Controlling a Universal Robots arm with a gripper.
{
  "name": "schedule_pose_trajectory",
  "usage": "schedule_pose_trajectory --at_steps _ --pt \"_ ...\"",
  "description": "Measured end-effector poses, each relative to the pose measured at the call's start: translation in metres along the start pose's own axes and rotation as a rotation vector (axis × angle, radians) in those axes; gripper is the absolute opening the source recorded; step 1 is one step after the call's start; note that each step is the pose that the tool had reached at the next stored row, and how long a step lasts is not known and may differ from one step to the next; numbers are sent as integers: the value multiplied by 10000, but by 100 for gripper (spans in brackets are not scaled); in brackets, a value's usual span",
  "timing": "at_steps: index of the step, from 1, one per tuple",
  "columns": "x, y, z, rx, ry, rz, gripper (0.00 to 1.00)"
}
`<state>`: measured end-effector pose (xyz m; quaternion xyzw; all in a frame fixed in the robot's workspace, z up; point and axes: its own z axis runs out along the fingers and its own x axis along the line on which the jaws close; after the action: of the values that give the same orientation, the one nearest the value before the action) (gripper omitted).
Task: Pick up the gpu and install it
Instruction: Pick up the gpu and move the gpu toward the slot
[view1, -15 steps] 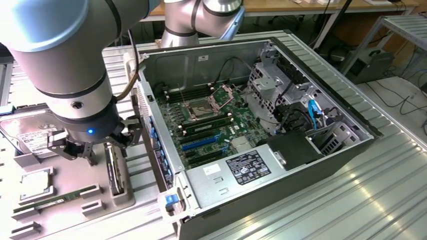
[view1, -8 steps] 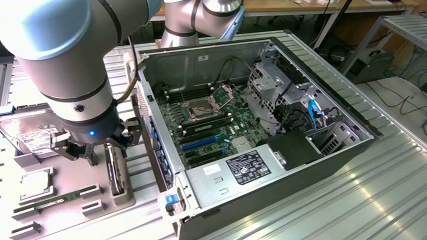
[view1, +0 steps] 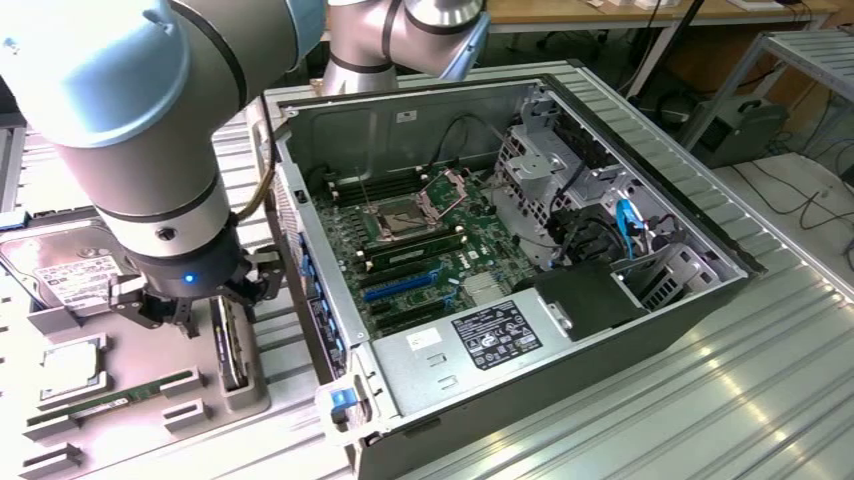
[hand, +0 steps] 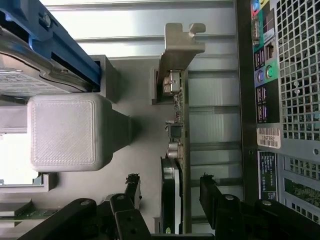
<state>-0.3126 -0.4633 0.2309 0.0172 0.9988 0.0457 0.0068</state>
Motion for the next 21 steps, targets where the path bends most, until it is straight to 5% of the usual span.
schedule_pose_trajectory --at_steps 7,10,21 --pt "0 0 0 1 1 0 59" --pt "0 0 0 1 1 0 39" --pt "13 -1 0 1 1 0 39"
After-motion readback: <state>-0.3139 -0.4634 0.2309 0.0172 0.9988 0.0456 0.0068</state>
